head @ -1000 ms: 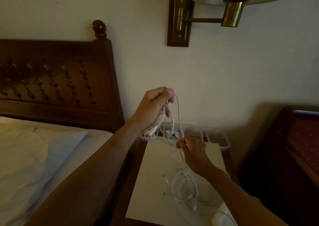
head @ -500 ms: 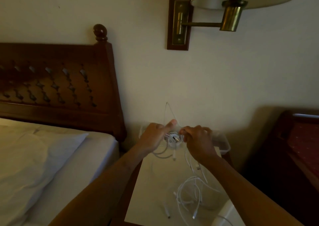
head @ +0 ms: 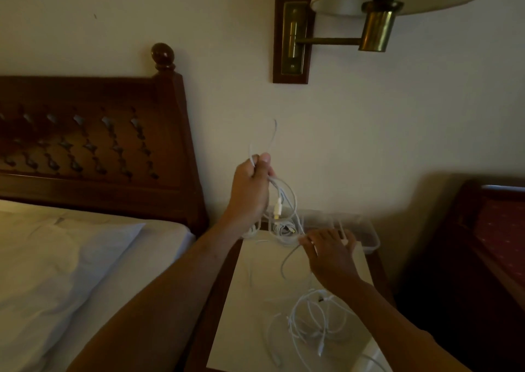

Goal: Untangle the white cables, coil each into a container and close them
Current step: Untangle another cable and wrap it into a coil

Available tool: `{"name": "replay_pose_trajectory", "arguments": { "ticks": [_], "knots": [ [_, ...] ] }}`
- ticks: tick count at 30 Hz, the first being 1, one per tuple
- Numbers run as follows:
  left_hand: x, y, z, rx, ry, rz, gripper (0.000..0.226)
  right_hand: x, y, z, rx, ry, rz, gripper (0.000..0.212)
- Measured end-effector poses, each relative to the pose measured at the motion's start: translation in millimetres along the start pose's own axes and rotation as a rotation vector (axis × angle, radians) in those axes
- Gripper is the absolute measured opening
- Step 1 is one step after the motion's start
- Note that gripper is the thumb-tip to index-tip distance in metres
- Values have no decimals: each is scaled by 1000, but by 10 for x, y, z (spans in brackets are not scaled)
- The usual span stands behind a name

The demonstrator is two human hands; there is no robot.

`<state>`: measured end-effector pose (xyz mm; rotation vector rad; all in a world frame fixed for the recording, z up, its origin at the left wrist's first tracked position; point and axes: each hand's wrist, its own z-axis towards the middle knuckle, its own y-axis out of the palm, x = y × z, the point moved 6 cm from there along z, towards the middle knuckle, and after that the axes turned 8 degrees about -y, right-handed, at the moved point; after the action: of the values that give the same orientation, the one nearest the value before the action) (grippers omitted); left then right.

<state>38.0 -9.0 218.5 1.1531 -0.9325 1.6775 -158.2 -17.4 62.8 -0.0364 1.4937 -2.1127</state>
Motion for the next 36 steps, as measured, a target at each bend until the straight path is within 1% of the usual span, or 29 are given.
{"name": "replay_pose_trajectory", "arguments": {
  "ticks": [2, 3, 4, 5, 6, 7, 9, 10, 11, 12, 15, 17, 18, 21, 23, 24, 25, 26, 27, 29, 30, 31, 33, 35, 36],
  "knots": [
    [109, -102, 50, 31, -4, -151, 42, 54, 41, -52, -22, 19, -8, 21],
    [171, -145, 57, 55, 18, -184, 42, 68, 70, -63, -57, 17, -20, 21],
    [229, -170, 56, 71, 57, -170, 40, 85, 96, -68, -99, 16, -26, 22],
    [267, -175, 50, 64, 102, -104, 39, 105, 100, -63, -129, 29, -9, 25],
    [266, -157, 44, 25, 141, 34, 38, 123, 74, -53, -136, 51, 22, 27],
    [211, -120, 30, -54, 162, 237, 36, 129, 23, -37, -129, 73, 46, 28],
    [-72, -41, -19, -271, 125, 653, 28, 106, -119, 17, -98, 79, 30, 27],
    [-250, -26, -52, -364, 93, 798, 24, 75, -205, 51, -81, 63, -2, 26],
    [-399, -14, -93, -429, 72, 891, 21, 40, -290, 87, -72, 32, -53, 25],
    [-513, 7, -146, -468, 61, 930, 21, 1, -366, 122, -81, -10, -118, 25],
    [-667, 110, -273, -481, 71, 815, 23, -109, -470, 223, -192, -127, -299, 24],
    [-700, 201, -303, -479, 83, 732, 19, -170, -491, 268, -223, -189, -338, 24],
    [-704, 260, -316, -507, 78, 698, 16, -199, -508, 280, -217, -210, -338, 24],
    [-668, 423, -347, -634, 84, 667, 24, -256, -545, 303, -165, -219, -321, 29],
    [-638, 484, -352, -678, 91, 688, 17, -251, -565, 314, -143, -178, -287, 34],
    [-624, 479, -337, -667, 75, 696, 18, -244, -574, 312, -146, -159, -284, 34],
    [-617, 457, -298, -627, 66, 717, 24, -239, -579, 303, -147, -154, -291, 33],
    [-589, 427, -265, -572, 73, 752, 27, -229, -581, 290, -140, -160, -301, 32],
    [-556, 395, -232, -511, 88, 776, 26, -220, -578, 271, -141, -165, -299, 35],
    [-501, 321, -184, -414, 110, 742, 21, -195, -541, 209, -156, -150, -248, 54],
    [-466, 291, -166, -383, 122, 703, 21, -169, -504, 174, -148, -136, -204, 61],
    [-431, 261, -153, -360, 129, 668, 23, -133, -449, 135, -147, -121, -160, 61],
    [-363, 210, -125, -309, 140, 616, 28, -57, -312, 85, -142, -90, -125, 50],
    [-282, 190, -111, -259, 157, 574, 33, -5, -216, 85, -59, -47, -90, 30],
    [-237, 193, -115, -237, 171, 560, 34, -2, -184, 100, -17, -35, -83, 26]
  ]
}}
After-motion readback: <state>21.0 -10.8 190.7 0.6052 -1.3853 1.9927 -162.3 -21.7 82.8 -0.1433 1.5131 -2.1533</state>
